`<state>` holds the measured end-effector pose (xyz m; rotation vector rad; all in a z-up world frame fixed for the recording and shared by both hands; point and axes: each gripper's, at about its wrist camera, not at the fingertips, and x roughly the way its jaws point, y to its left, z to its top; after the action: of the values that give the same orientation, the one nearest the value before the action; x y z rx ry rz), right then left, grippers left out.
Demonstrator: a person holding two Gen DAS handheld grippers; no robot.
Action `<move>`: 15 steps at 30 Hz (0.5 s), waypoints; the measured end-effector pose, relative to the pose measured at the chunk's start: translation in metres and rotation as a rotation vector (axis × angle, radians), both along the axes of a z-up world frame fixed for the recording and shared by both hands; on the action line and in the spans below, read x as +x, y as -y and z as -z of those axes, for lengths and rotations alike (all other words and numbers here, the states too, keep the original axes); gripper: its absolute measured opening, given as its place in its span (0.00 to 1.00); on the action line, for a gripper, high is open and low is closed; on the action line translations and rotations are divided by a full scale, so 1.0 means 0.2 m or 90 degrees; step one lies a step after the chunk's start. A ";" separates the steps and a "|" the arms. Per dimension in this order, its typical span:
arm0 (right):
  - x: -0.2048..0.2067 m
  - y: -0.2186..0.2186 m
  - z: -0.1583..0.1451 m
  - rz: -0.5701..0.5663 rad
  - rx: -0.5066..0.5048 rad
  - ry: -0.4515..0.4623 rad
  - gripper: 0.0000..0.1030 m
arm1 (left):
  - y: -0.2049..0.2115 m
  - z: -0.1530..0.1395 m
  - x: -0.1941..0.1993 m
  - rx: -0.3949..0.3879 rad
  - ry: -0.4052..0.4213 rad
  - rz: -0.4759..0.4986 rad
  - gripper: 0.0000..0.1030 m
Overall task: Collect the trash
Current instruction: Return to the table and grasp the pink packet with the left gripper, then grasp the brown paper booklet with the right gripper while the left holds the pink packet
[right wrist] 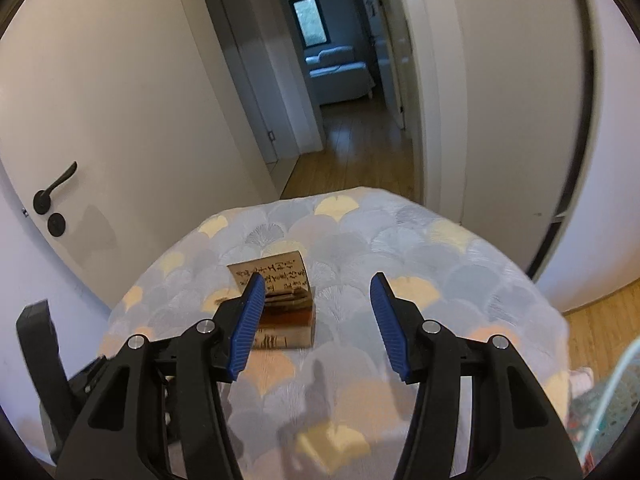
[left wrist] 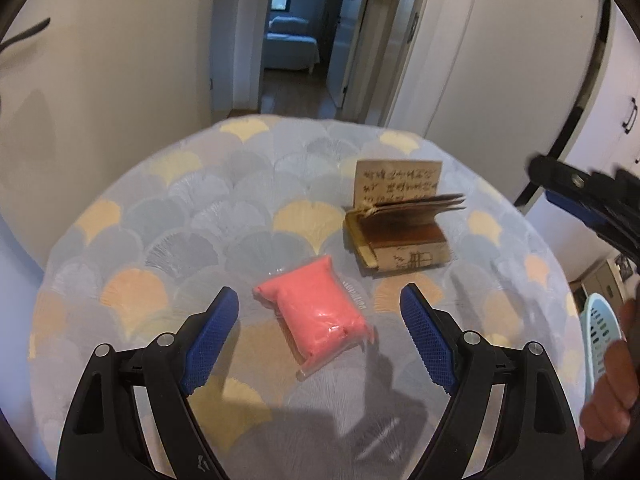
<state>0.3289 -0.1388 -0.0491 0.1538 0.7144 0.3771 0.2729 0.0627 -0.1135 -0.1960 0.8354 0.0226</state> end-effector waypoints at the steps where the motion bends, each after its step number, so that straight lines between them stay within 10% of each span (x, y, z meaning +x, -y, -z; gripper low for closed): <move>1: 0.05 -0.02 0.02 -0.001 -0.001 -0.005 0.50 | 0.00 0.02 0.01 0.002 -0.005 0.001 0.79; 6: 0.19 -0.16 0.09 -0.026 0.015 -0.008 0.49 | -0.02 0.07 0.03 0.003 -0.025 0.003 0.76; 11: 0.31 -0.24 0.13 -0.033 0.028 -0.013 0.49 | -0.06 0.08 0.02 -0.033 -0.026 0.019 0.45; 15: 0.37 -0.27 0.19 -0.049 0.031 -0.040 0.49 | -0.10 0.07 -0.03 -0.023 -0.019 0.015 0.42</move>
<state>0.4025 -0.0847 -0.0862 0.1854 0.7749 0.4648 0.2678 0.0836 -0.1271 -0.2195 0.8687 -0.0113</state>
